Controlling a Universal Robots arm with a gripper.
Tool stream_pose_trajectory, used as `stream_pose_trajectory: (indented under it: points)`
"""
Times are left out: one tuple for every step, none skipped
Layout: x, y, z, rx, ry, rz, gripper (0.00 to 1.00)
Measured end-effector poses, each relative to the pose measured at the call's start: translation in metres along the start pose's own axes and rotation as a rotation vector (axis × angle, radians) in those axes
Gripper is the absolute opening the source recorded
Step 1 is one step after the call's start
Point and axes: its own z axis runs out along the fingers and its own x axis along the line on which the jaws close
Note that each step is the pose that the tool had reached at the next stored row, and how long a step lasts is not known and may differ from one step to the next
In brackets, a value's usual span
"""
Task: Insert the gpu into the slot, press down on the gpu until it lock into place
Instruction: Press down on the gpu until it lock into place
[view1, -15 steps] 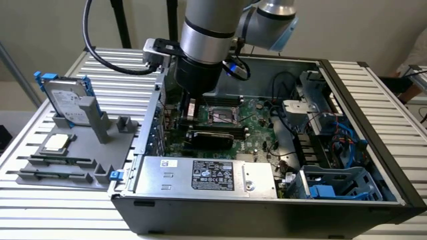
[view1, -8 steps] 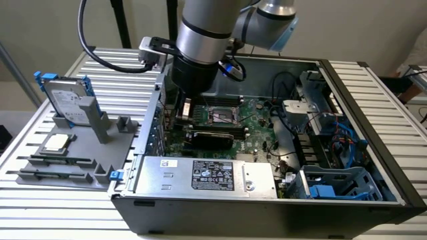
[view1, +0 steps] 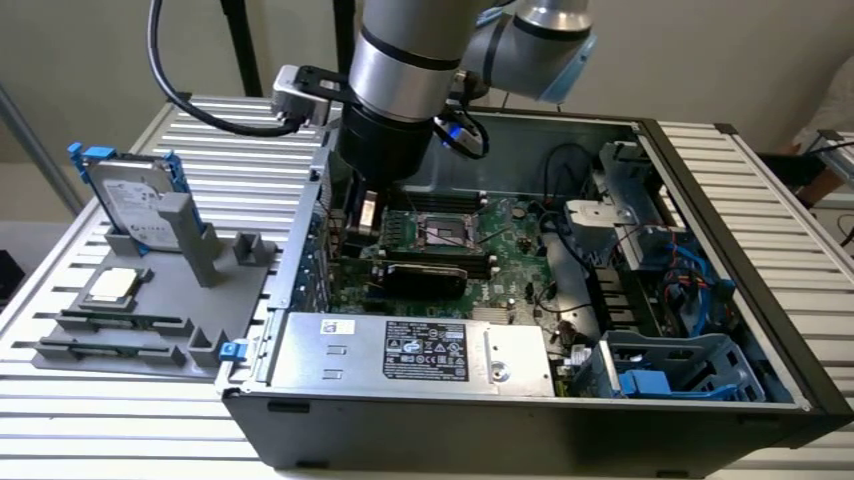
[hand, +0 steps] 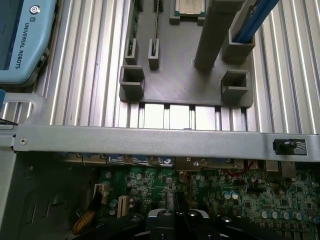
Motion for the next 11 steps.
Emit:
stream_pose_trajectory:
  points:
    - [0.0, 0.0002, 0.0, -0.0019, -0.0004, 0.0, 0.11]
    - [-0.0003, 0.0004, 0.0001, -0.0039, -0.0006, 0.001, 0.11]
    - [-0.0006, 0.0006, 0.0, -0.0059, -0.0007, 0.002, 0.11]
    - [-0.0011, 0.001, 0.0001, -0.0069, -0.0012, 0.004, 0.11]
    - [-0.0013, 0.0013, 0.0002, -0.0077, -0.0018, 0.007, 0.11]
    - [-0.0014, 0.0017, 0.0003, -0.0083, -0.0026, 0.01, 0.11]
    - [-0.0016, 0.0021, 0.0004, -0.0089, -0.0034, 0.013, 0.11]
    - [-0.0017, 0.0026, 0.0005, -0.0093, -0.0042, 0.016, 0.11]
    - [-0.0019, 0.0032, 0.0006, -0.0099, -0.005, 0.019, 0.11]
    - [-0.0021, 0.0038, 0.0008, -0.0108, -0.0057, 0.022, 0.11]
    - [-0.0022, 0.0045, 0.0009, -0.0119, -0.0065, 0.025, 0.11]
